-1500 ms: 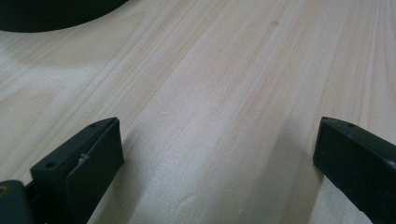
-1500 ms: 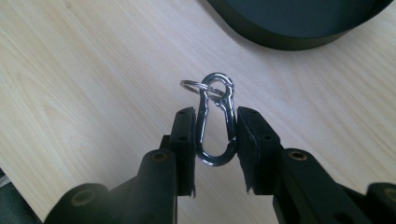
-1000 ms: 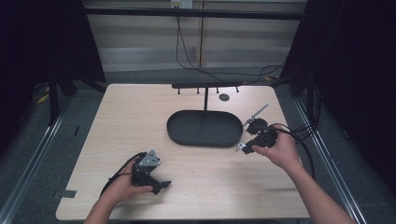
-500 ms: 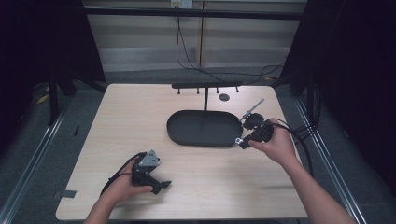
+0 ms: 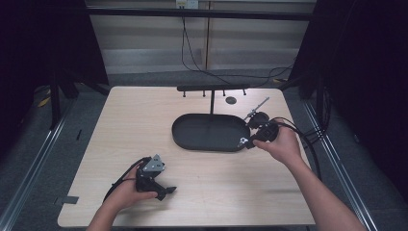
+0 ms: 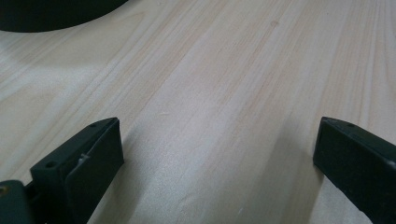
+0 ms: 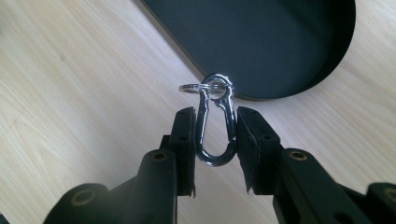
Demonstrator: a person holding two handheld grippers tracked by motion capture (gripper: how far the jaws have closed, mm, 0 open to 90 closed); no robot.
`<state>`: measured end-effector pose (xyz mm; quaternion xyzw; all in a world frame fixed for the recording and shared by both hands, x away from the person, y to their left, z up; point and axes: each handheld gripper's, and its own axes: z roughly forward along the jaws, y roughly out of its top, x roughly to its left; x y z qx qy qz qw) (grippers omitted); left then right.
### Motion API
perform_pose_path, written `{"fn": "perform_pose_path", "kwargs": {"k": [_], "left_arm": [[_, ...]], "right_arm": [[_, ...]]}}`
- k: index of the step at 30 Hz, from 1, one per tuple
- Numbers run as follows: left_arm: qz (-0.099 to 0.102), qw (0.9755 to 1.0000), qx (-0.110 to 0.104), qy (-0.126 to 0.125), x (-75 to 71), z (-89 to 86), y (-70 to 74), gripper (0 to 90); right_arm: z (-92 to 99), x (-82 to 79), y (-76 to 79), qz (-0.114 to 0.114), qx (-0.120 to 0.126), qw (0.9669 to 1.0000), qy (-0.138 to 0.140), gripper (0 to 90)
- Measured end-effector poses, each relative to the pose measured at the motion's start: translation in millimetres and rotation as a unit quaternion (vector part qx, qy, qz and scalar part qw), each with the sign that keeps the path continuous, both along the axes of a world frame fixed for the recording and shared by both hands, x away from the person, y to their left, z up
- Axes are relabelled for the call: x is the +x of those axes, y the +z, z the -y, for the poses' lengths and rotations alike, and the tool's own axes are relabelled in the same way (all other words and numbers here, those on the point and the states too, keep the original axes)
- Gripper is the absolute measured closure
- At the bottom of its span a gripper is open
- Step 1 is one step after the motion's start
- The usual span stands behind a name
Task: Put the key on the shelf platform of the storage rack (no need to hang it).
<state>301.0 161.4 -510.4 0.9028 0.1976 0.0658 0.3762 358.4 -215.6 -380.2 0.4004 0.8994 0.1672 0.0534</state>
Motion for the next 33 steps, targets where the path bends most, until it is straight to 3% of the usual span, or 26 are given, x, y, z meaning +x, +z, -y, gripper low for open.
{"fn": "perform_pose_path", "kwargs": {"k": [33], "left_arm": [[-0.001,1.0000,0.000,-0.001,0.1,0.3,-0.1,0.7]], "right_arm": [[-11.7,26.5,-16.1,0.023,0.016,0.9990,-0.034,68.9]]}}
